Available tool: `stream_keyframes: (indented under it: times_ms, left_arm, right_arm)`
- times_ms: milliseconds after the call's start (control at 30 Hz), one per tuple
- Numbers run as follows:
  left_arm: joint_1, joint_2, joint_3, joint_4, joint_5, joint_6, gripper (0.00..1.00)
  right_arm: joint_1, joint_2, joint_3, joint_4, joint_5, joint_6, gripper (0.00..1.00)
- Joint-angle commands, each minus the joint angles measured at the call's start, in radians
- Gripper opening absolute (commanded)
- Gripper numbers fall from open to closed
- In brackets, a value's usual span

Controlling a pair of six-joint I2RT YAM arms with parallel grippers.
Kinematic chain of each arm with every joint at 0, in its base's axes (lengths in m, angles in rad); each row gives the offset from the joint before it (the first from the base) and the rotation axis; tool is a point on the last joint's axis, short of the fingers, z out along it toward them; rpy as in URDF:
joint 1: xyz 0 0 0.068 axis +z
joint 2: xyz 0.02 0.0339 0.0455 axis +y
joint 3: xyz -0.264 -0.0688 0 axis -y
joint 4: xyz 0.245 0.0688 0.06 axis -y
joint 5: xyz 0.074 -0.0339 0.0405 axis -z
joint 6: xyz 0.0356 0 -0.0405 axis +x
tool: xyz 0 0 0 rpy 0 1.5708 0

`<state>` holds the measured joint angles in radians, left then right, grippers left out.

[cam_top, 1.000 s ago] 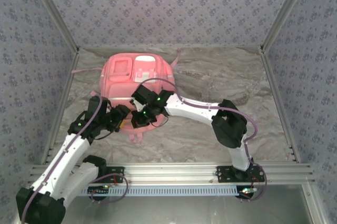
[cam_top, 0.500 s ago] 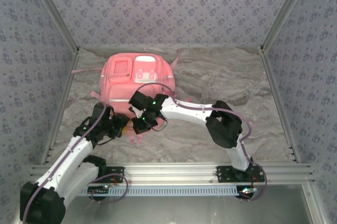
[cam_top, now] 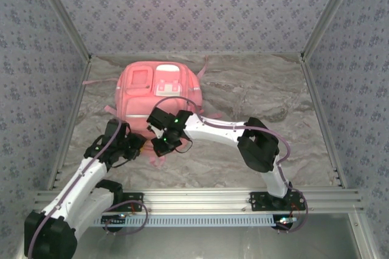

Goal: Pack the student bag

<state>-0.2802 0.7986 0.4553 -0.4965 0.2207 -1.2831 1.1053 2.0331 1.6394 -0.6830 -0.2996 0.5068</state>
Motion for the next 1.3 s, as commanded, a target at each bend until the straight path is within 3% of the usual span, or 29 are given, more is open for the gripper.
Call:
stream_keyframes:
  times_ms: [0,67,467,1267]
  left_arm:
    - [0.018,0.011,0.024,-0.011,0.0,-0.083,0.06]
    - [0.028,0.004,0.041,-0.021,0.0,-0.069,0.0]
    - [0.053,-0.02,0.076,-0.059,0.009,-0.041,0.0]
    - [0.092,-0.07,0.169,-0.16,0.005,0.024,0.0]
  right_arm:
    - [0.008,0.003,0.018,-0.081,0.034,-0.024,0.0]
    - [0.005,-0.006,0.006,-0.087,0.052,-0.019,0.0]
    - [-0.052,-0.108,-0.107,-0.064,0.137,0.006,0.0]
    - [-0.168,-0.177,-0.245,0.011,0.118,-0.008,0.0]
